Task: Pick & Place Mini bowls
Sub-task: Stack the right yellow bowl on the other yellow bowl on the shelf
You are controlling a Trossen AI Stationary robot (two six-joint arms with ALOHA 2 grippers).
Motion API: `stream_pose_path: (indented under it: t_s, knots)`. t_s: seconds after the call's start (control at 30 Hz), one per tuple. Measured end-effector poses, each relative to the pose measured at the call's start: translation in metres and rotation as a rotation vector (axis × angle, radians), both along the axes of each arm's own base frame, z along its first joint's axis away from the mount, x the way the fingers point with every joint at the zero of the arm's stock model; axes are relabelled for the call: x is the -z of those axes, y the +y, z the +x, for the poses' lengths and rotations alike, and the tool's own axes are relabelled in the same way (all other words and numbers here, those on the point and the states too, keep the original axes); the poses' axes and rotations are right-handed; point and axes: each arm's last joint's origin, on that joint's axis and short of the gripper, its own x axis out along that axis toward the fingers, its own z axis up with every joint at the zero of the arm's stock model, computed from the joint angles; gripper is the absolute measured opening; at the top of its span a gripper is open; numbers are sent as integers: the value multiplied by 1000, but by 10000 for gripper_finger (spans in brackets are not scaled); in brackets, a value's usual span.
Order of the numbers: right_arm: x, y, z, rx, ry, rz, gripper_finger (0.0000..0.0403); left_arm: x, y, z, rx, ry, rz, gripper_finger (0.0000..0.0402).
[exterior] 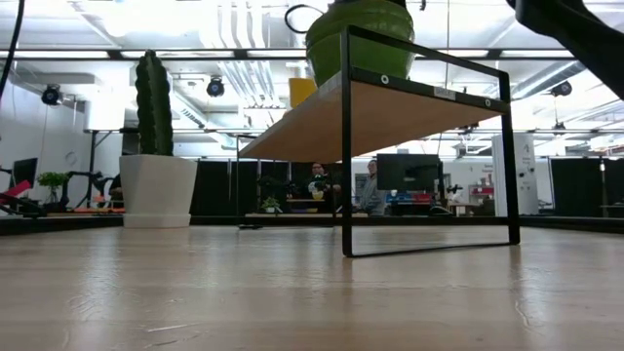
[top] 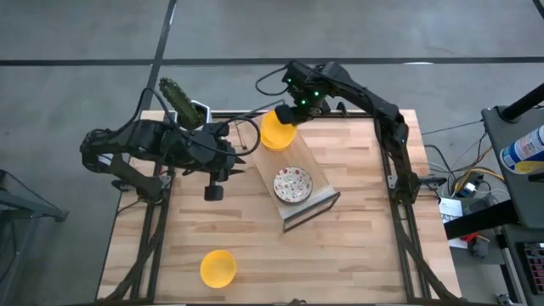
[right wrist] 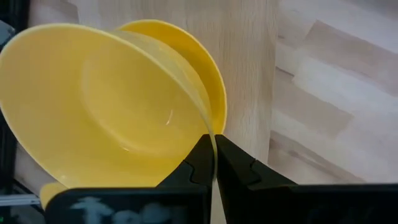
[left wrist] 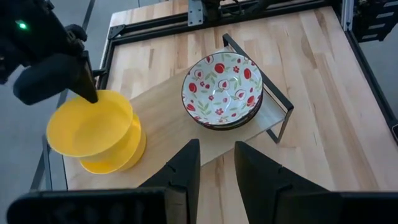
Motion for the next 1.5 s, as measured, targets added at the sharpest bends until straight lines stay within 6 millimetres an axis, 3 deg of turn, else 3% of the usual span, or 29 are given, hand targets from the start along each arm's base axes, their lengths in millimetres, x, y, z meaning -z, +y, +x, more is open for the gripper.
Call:
stream_pose_path:
  t_s: [0.3,0.7,0.9,1.03,1.17,1.3,1.5]
  knots:
    - [4,-3,2,-2,18,-12,18,0,0,0,5,0,6,94]
    - [2,-2,2,-25,1,-34,113,0,0,0,5,1,6,94]
    - [-13,0,-5,7,-30,-90,129,0,0,0,5,0,6,94]
    - [-24,2,-8,15,-67,-150,118,0,0,0,5,0,6,94]
    - [-32,6,-10,-11,-113,-152,81,0,0,0,8,1,9,94]
    - [-25,5,-7,-59,-107,-120,20,0,0,0,18,3,22,94]
    - [-18,2,-2,-71,-104,-118,9,0,0,0,17,3,22,94]
